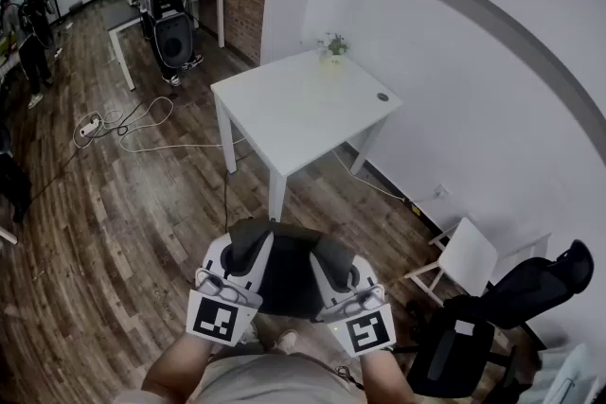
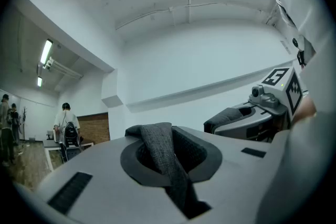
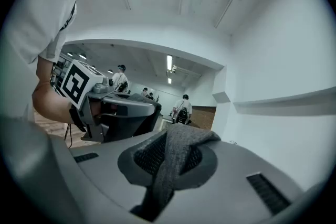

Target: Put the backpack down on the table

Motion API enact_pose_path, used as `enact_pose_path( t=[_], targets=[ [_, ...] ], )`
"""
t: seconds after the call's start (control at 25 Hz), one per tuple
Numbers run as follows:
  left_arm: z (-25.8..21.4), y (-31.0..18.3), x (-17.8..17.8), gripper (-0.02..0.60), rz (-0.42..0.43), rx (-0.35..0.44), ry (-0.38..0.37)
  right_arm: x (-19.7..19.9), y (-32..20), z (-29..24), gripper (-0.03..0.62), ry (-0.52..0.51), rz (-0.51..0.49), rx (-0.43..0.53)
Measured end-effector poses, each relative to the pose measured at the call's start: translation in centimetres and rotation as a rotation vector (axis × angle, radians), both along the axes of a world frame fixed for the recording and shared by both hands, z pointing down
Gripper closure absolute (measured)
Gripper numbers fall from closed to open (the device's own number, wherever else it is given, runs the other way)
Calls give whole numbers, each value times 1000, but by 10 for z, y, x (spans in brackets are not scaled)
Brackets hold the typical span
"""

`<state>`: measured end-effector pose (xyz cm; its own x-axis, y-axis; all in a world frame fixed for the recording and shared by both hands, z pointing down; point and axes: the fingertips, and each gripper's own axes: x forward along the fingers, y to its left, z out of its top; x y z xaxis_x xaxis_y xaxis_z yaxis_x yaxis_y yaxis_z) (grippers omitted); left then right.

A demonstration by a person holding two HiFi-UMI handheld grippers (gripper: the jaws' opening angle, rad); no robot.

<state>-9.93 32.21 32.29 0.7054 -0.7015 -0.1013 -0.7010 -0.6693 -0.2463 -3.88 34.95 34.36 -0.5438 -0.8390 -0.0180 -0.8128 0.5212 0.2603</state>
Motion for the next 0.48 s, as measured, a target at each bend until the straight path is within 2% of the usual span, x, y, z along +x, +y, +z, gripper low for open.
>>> enact_pose_path(
  t=[0.12,0.48],
  targets=[
    [2,4,-3,532,-15,-41,51,1,8,4,540,-26,-5,-24],
    [-4,16,-14,531,-73,-59,80,-5,14,1,540,-75,-41,-38]
  ],
)
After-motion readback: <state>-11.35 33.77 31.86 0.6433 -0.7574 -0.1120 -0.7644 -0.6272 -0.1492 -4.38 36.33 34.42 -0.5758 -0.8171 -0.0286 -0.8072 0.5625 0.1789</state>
